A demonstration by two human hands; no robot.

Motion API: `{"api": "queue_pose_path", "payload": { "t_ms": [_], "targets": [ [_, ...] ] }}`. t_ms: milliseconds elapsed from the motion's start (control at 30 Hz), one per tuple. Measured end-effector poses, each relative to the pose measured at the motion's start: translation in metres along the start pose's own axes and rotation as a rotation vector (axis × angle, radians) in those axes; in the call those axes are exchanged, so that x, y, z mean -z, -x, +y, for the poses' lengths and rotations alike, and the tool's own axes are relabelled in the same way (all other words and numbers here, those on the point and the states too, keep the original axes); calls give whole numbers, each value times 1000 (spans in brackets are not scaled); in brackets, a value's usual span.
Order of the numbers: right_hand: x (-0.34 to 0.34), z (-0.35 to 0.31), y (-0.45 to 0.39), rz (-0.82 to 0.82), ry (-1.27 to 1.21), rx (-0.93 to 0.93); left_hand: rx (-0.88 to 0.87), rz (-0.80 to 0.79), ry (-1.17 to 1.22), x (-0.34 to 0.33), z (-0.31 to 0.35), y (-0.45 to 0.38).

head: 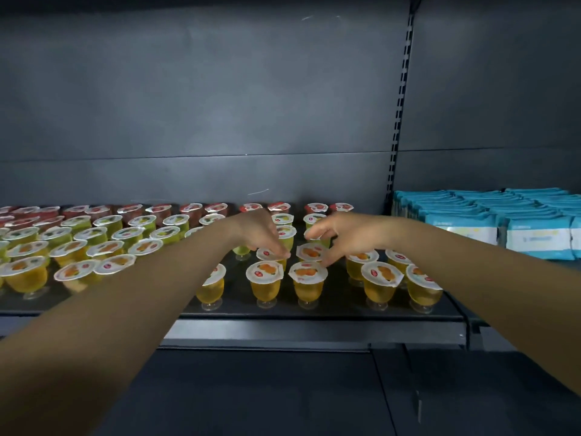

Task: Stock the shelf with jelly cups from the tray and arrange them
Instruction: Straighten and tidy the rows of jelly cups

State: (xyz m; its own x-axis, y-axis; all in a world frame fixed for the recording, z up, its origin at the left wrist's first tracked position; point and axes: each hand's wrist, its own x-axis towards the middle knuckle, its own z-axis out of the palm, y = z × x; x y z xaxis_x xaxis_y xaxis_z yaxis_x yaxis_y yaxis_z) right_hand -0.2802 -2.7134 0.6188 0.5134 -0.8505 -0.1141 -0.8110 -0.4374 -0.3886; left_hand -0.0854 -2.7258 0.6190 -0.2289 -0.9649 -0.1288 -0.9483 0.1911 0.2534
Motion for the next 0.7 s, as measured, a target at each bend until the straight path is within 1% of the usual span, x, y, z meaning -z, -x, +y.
{"api": "queue_pose_path", "payload": {
  "t_ms": [167, 367, 533, 700],
  "targets": [
    [3, 0, -10, -39, 49, 83, 37, -7, -52, -4, 4, -2],
    [5, 3, -20, -70, 121, 91, 46, -6, -85, -7, 4, -10],
    [5, 1, -28, -60, 185, 86, 7, -53, -101, -2, -3, -13],
    [3, -4, -41, -48, 195, 60, -34, -75, -96, 9, -17, -11]
  ]
}}
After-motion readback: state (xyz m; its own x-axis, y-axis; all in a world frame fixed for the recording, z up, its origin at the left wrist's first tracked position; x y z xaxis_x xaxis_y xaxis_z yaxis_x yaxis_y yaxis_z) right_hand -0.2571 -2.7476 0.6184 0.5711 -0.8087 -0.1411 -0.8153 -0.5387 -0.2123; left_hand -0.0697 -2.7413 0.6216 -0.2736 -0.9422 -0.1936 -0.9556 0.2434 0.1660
